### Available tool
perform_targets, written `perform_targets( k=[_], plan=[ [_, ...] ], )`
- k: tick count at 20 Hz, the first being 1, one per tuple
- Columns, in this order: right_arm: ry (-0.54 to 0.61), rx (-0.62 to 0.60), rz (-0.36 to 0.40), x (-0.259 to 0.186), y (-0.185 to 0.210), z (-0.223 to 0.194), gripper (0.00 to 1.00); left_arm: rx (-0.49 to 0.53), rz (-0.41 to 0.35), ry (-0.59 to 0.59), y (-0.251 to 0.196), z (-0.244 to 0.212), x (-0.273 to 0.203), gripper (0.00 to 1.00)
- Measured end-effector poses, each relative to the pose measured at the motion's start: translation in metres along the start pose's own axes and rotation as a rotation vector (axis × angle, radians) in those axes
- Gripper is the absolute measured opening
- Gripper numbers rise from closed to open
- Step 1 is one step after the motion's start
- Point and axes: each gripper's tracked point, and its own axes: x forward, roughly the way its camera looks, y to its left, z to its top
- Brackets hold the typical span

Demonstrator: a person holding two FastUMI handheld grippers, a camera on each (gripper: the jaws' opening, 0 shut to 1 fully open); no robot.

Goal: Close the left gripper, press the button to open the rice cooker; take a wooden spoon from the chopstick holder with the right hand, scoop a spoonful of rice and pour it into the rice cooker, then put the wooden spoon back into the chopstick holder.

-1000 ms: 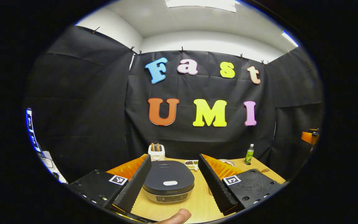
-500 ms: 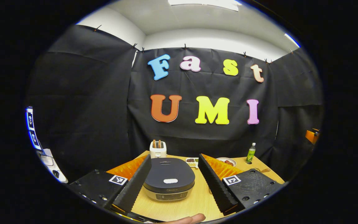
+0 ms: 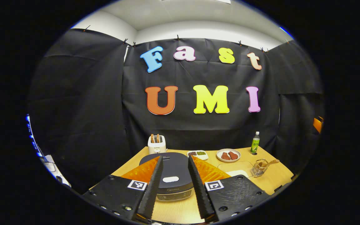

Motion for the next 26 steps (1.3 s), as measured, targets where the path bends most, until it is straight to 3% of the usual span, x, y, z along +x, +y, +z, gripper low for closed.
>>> perform_targets(
  k=[2, 3, 5, 6, 9, 15, 24, 26],
  plan=[
    [-0.012, -0.007, 0.007, -0.002, 0.0, -0.002, 1.0, 0.027, 0.012, 0.027, -0.001, -0.007, 0.007, 0.43],
    [-0.016, -0.009, 0.011, -0.003, -0.001, -0.002, 1.0, 0.034, 0.01, 0.021, -0.002, -0.002, 0.016, 0.43],
    [-0.019, -0.012, 0.014, -0.003, -0.005, -0.007, 1.0, 0.004, 0.018, 0.063, -0.004, -0.015, 0.023, 0.0],
    [-0.018, -0.014, 0.015, -0.002, -0.005, -0.009, 1.0, 0.0, 0.01, 0.089, -0.005, -0.021, 0.029, 0.05],
    [-0.002, -0.009, 0.017, -0.002, -0.011, -0.018, 1.0, 0.008, 0.027, 0.184, -0.003, -0.049, 0.056, 0.0],
    [0.058, 0.007, 0.06, -0.008, -0.013, -0.038, 1.0, -0.026, 0.084, 0.378, 0.005, -0.104, 0.086, 0.0],
    [0.094, 0.006, 0.085, -0.008, -0.014, -0.053, 1.0, -0.071, 0.114, 0.473, 0.011, -0.133, 0.092, 0.0],
    [0.104, 0.012, 0.09, -0.009, -0.01, -0.056, 1.0, -0.039, 0.11, 0.484, 0.011, -0.138, 0.09, 0.0]
  ],
)
